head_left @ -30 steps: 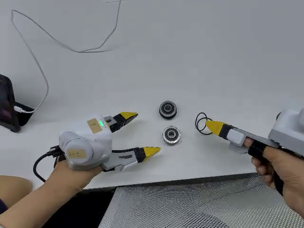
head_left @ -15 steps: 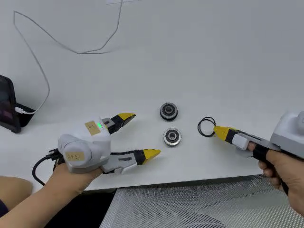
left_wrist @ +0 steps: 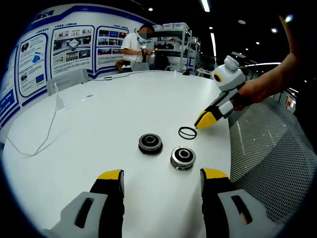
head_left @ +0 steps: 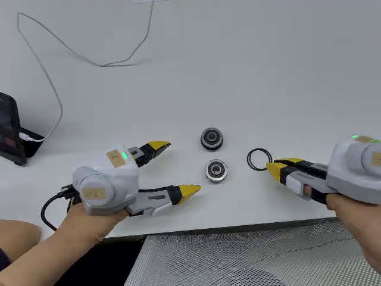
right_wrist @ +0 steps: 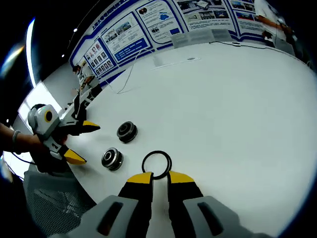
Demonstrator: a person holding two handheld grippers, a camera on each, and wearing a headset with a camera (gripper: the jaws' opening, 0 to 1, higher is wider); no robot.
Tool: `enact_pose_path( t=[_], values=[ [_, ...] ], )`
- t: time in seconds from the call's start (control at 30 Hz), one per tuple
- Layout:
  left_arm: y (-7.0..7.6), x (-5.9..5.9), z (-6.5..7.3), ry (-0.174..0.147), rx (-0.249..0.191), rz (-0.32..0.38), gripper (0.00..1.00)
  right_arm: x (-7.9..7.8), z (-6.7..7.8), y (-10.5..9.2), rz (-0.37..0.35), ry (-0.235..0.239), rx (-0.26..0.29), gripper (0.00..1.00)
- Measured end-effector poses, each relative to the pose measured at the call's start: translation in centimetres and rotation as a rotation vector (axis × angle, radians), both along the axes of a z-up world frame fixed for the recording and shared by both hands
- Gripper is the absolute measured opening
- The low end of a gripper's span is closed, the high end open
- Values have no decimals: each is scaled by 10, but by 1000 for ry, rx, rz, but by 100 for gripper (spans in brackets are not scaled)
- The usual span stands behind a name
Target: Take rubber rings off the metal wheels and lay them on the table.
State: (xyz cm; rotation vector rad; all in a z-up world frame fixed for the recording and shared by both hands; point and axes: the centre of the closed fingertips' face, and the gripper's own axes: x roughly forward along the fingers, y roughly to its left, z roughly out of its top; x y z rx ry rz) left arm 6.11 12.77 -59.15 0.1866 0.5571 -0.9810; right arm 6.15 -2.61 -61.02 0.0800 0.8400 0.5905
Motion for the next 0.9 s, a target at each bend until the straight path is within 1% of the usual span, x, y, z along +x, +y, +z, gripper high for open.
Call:
enact_pose_path(
  t=[0.07, 0.1, 0.13, 0.17, 0.23, 0.27, 0.37, 0.47, 0.63, 0.8, 0.83, 0.87, 0.9],
  values=[
    [0, 0, -1, 1, 5, -1, 63, -1, 0, 0, 41, -22, -42, 14],
    [0, 0, -1, 2, 3, 0, 63, 0, 2, 0, 63, -47, -69, 16],
    [0, 0, -1, 2, 3, 0, 63, 0, 3, 0, 79, -63, -88, 17],
    [0, 0, -1, 1, 2, -1, 63, 2, 3, 1, 99, -87, -94, 17],
    [0, 1, -1, -1, 1, 0, 62, 2, 4, 4, 104, -90, -79, 17],
    [0, 1, 0, -2, 2, 0, 62, 2, 6, 9, 116, -97, -62, 18],
    [0, 2, 0, -3, 1, 3, 63, 3, 10, 18, 138, -113, -40, 23],
    [0, 4, 1, -8, 1, 5, 62, 4, 13, 27, 153, -127, -19, 23],
    [-1, 11, 4, -17, -3, 14, 59, 9, 16, 35, 161, -142, -11, 22],
    [-7, 19, 9, -33, -8, 12, 58, 16, 20, 40, 162, -157, 1, 22],
    [-9, 21, 10, -35, -11, 11, 57, 17, 21, 42, 164, -168, 0, 22],
    [-10, 22, 11, -37, -13, 11, 57, 19, 22, 43, 169, -180, 2, 23],
    [-11, 23, 11, -39, -12, 9, 56, 20, 22, 44, 172, -178, 1, 24]
  ],
)
